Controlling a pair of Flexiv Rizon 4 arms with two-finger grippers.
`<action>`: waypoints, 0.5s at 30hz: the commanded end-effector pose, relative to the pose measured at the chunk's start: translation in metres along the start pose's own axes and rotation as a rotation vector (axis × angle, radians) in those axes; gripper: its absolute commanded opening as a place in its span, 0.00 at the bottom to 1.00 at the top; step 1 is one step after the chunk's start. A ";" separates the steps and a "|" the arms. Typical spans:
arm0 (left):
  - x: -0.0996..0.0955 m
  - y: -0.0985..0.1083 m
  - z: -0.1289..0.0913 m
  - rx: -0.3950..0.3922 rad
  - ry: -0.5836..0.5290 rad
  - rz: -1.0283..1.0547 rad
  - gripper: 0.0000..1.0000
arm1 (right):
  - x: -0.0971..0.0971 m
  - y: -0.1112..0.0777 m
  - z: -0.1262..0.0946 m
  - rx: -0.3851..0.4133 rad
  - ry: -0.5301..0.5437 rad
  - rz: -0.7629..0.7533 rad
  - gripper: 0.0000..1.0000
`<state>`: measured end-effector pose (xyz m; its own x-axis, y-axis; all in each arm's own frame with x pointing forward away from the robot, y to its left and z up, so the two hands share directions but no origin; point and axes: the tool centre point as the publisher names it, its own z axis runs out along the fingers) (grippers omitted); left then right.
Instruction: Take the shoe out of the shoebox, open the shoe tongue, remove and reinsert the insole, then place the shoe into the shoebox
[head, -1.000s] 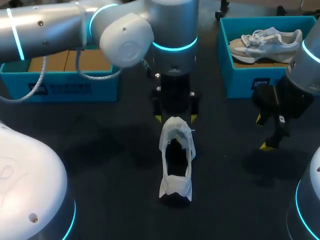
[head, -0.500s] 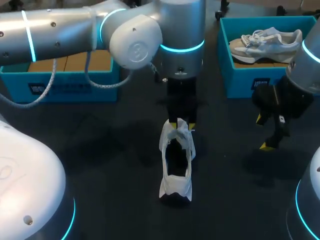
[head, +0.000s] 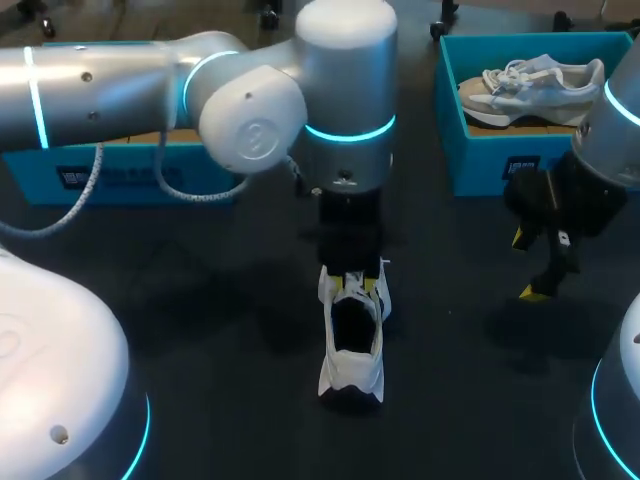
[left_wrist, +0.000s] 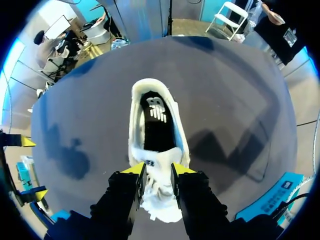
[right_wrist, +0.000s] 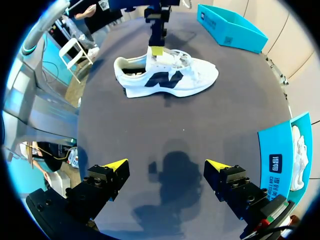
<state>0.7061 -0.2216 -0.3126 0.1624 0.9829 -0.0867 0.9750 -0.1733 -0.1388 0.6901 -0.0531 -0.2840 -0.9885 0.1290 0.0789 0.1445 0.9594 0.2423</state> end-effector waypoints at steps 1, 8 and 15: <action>0.011 -0.005 -0.015 -0.020 -0.019 0.004 0.32 | 0.000 0.000 0.001 0.001 0.000 -0.001 1.00; 0.006 -0.009 0.027 0.031 0.032 -0.021 0.33 | 0.000 0.000 0.001 0.001 0.000 -0.001 1.00; 0.010 -0.024 0.014 0.006 0.002 -0.034 0.34 | 0.000 0.000 0.001 0.001 0.000 -0.001 1.00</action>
<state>0.6862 -0.2167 -0.3362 0.1321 0.9888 -0.0697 0.9758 -0.1420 -0.1661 0.6902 -0.0531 -0.2840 -0.9885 0.1290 0.0789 0.1446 0.9594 0.2423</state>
